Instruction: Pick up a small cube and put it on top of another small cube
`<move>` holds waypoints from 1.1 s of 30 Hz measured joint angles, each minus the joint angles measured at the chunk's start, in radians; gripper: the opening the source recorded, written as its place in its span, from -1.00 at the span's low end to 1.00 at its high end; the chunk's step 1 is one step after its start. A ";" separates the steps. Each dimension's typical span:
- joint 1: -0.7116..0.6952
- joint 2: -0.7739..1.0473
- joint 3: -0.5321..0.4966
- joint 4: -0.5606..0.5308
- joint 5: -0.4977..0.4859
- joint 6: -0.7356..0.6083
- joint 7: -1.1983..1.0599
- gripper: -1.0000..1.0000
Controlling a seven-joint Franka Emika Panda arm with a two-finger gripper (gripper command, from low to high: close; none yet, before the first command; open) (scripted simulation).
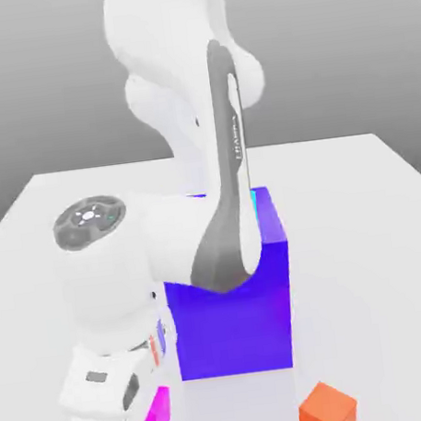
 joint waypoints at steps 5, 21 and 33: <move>-0.002 -0.240 -0.087 -0.130 -0.274 -0.013 0.060 -1.00; -0.180 -0.632 -0.247 -0.521 -0.612 -0.045 -0.318 -1.00; -0.178 -0.431 -0.305 -0.556 -0.615 0.080 -0.394 -1.00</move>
